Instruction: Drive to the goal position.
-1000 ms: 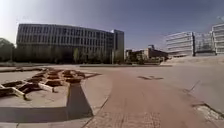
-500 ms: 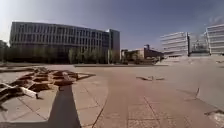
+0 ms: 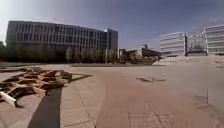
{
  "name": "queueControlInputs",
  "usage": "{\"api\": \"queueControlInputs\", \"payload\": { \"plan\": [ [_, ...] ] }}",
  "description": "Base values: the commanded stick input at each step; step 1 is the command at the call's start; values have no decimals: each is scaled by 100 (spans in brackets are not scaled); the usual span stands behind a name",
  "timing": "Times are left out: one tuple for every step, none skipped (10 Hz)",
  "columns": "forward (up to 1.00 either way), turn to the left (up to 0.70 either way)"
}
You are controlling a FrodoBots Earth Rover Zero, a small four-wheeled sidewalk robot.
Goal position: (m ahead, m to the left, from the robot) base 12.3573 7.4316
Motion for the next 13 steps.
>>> {"api": "queueControlInputs", "payload": {
  "plan": [
    [70, 1],
    [70, 1],
    [70, 1],
    [70, 1],
    [70, 1],
    [70, 1],
    [70, 1],
    [70, 1],
    [70, 1],
    [70, 1],
    [70, 1],
    [70, 1],
    [70, 1]
  ]
}}
